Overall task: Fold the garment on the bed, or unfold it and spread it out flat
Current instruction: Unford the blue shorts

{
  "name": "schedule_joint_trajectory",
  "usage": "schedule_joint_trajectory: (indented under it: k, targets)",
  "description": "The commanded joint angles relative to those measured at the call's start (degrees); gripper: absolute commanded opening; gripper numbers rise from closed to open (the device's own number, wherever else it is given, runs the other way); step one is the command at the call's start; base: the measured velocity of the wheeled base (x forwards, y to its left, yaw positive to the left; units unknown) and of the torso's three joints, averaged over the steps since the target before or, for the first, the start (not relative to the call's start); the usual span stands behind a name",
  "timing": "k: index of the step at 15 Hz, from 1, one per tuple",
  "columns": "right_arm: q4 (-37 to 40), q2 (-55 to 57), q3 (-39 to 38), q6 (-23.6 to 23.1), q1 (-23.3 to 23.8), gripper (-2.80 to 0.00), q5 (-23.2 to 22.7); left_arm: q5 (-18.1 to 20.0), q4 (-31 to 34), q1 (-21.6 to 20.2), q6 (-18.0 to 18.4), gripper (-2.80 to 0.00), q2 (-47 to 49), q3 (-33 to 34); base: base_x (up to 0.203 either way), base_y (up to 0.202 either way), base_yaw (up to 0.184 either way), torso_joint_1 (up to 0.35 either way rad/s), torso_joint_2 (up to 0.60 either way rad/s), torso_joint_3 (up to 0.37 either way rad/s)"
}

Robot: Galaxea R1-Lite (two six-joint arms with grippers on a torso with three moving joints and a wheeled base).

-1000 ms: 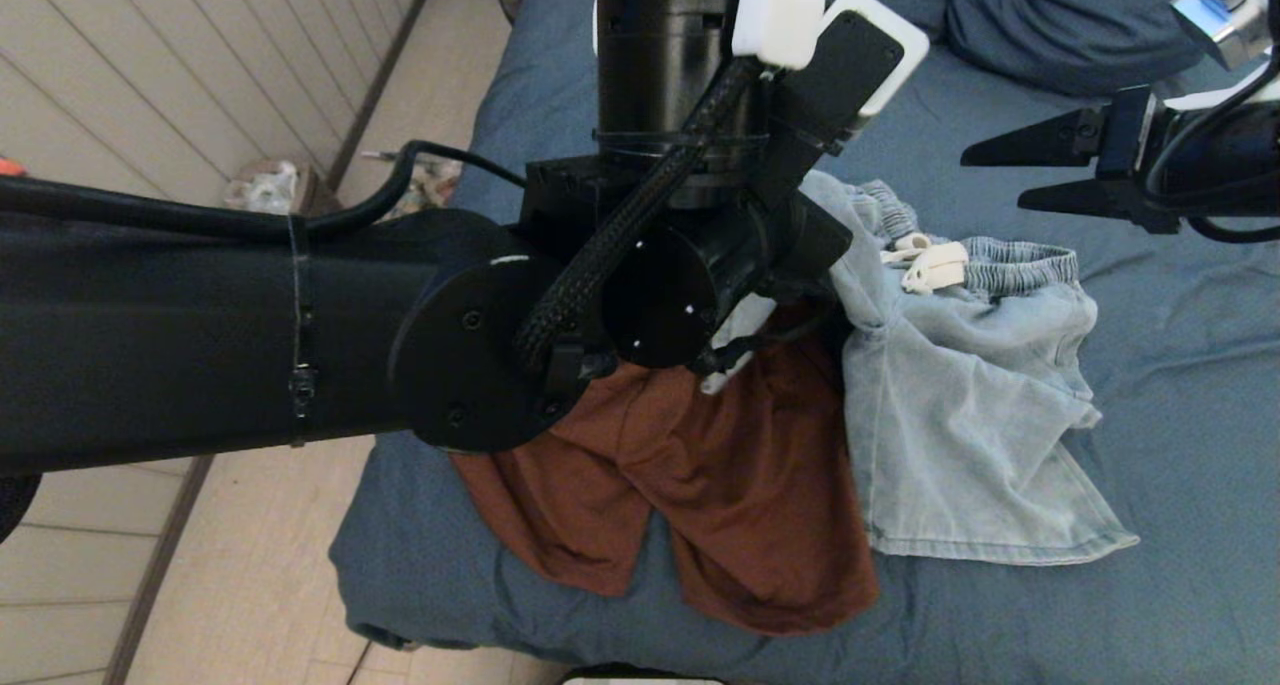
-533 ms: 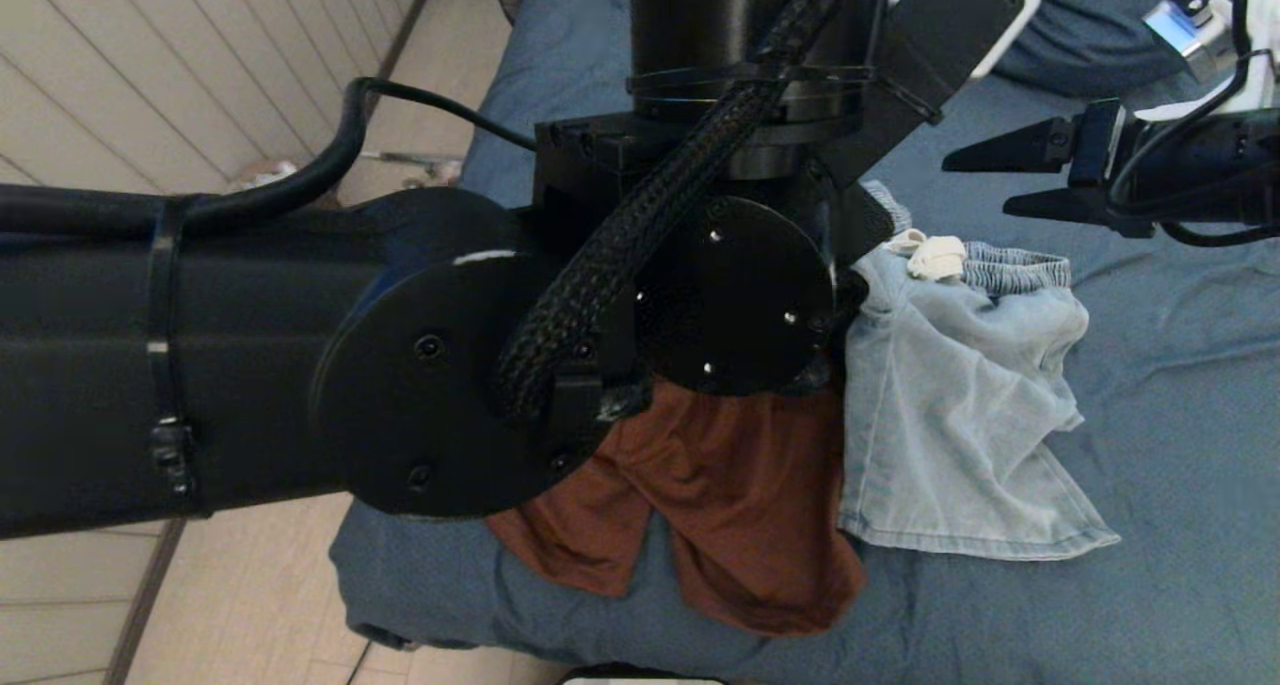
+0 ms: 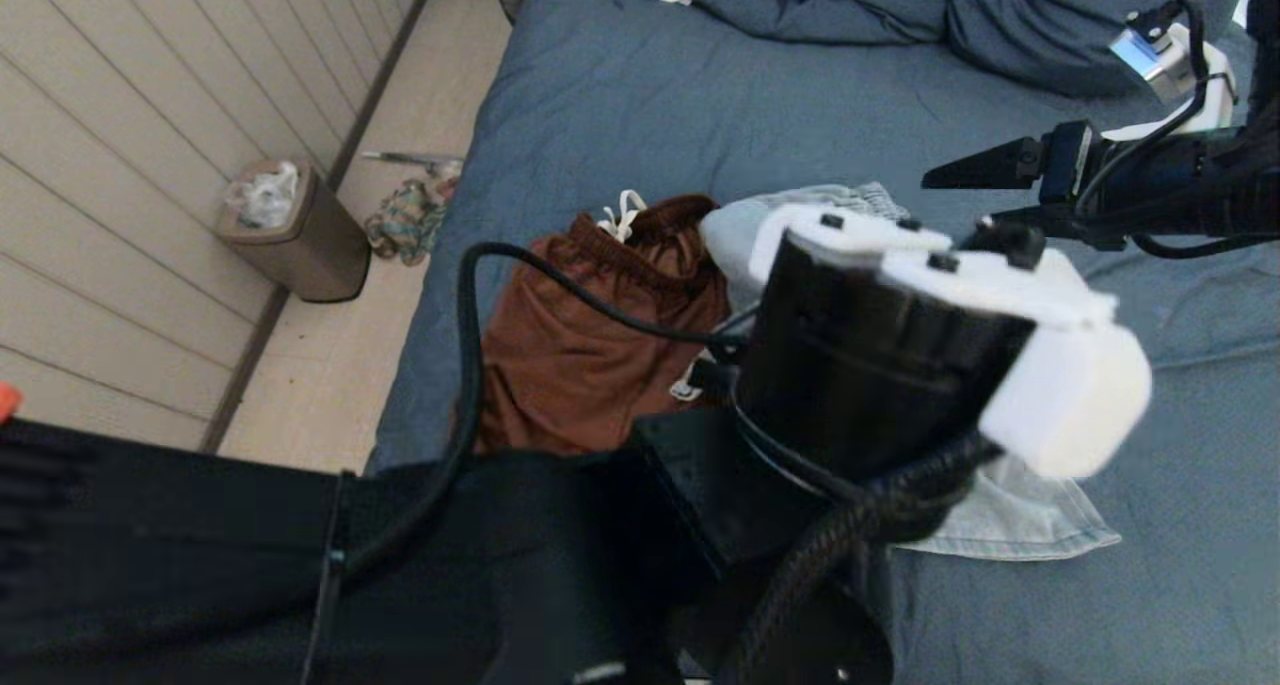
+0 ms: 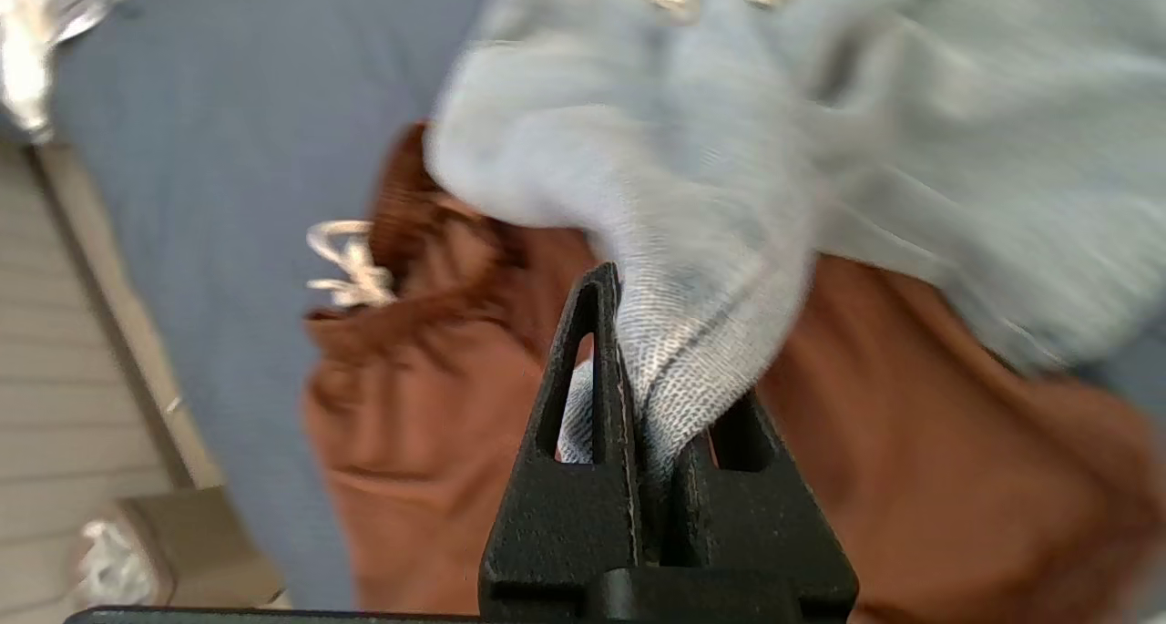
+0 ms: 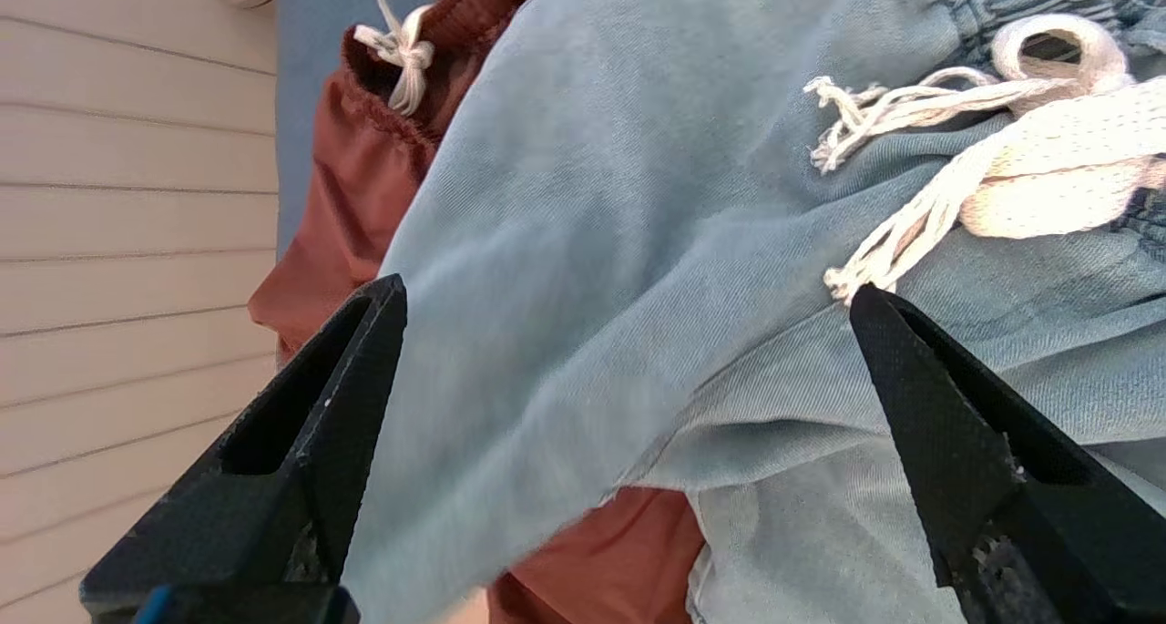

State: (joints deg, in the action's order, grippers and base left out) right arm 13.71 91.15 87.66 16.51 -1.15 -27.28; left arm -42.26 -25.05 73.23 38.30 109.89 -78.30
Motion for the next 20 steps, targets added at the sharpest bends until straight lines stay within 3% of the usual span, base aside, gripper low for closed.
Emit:
schedule_joint_trajectory:
  k: [1,6,9,14,20]
  targets:
    - [0.08,0.96,0.23,0.11,0.0,0.0,-0.14,-1.94,-3.81,3.02,0.13,-2.8,1.4,5.72,0.0,0.0,0.0,0.0,0.0,0.0]
    - [0.08,1.75,0.05,0.11,-0.08,0.0,-0.23,-3.36,-7.26,7.89,-3.42,-2.8,6.48,10.79,0.0,0.0,0.0,0.0,0.0,0.0]
    - [0.08,2.32,0.23,0.05,-0.08,0.0,-0.23,-4.9,-12.2,8.64,-4.65,-2.8,11.36,9.97,0.0,0.0,0.0,0.0,0.0,0.0]
    - [0.08,2.89,0.14,0.11,-0.08,0.0,-0.32,-2.53,-12.18,3.44,-9.78,-2.8,15.5,6.79,0.0,0.0,0.0,0.0,0.0,0.0]
    - [0.08,2.81,-0.21,0.02,-0.26,0.0,-0.32,-2.39,-12.13,0.15,-11.23,-2.8,17.3,0.84,0.0,0.0,0.0,0.0,0.0,0.0]
